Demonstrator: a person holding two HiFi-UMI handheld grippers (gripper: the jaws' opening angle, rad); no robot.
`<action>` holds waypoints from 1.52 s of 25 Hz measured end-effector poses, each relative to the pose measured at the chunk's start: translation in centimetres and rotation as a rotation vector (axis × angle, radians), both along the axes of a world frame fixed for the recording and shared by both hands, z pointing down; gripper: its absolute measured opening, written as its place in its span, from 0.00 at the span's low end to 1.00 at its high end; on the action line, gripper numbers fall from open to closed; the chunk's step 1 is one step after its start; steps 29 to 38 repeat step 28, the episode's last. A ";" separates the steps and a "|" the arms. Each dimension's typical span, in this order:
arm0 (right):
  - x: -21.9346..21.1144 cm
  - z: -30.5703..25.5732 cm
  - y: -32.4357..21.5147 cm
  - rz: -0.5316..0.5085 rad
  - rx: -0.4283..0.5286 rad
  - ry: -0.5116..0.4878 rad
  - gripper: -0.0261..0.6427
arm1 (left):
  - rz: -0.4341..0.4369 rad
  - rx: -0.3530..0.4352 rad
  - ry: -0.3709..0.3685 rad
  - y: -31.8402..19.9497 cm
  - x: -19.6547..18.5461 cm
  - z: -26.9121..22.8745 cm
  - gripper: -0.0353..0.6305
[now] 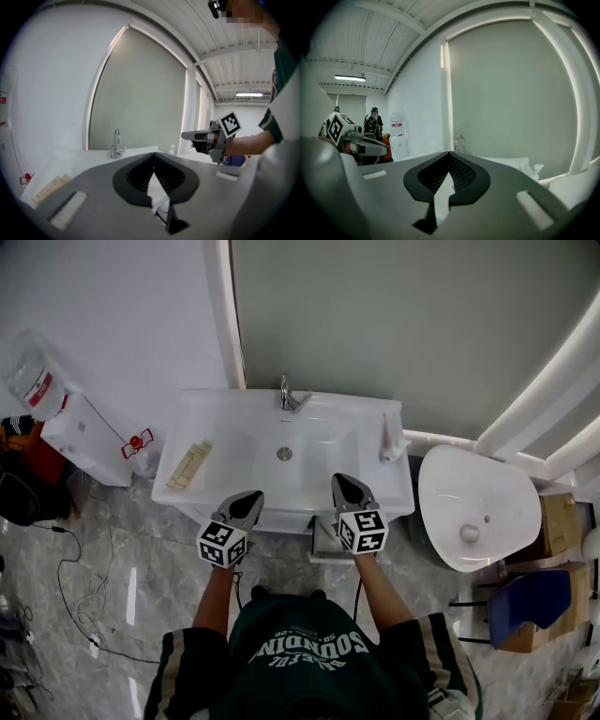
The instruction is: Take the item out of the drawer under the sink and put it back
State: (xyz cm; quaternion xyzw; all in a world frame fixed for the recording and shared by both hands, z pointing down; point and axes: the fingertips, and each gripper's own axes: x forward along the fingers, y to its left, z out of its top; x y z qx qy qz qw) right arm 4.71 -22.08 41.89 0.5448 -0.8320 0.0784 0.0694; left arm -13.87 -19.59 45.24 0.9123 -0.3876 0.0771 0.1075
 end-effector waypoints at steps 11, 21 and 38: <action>-1.2 -2.4 2.1 -0.019 0.077 -0.036 0.04 | 0.002 0.012 -0.002 0.6 -0.8 -0.6 0.13; -1.5 -2.5 3.0 -0.028 0.089 -0.037 0.04 | 0.013 0.011 -0.011 1.4 -0.6 -0.3 0.13; -1.7 -2.3 3.2 -0.036 0.083 -0.042 0.04 | 0.013 0.014 -0.008 1.5 -0.5 -0.3 0.13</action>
